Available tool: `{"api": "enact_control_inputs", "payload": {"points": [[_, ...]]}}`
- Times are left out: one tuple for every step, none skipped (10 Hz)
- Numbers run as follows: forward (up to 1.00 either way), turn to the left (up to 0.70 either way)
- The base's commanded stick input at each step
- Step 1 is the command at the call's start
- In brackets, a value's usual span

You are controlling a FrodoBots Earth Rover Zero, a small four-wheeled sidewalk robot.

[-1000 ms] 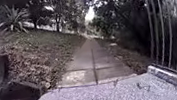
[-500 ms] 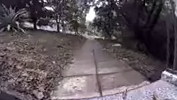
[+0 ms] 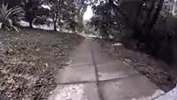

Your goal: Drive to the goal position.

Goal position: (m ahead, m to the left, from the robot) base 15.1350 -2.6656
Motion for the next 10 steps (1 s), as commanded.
{"api": "enact_control_inputs", "payload": {"points": [[0.70,0.00],[0.70,0.00],[0.70,0.00],[0.70,0.00],[0.70,0.00],[0.70,0.00],[0.70,0.00],[0.70,0.00],[0.70,0.00],[0.70,0.00]]}}
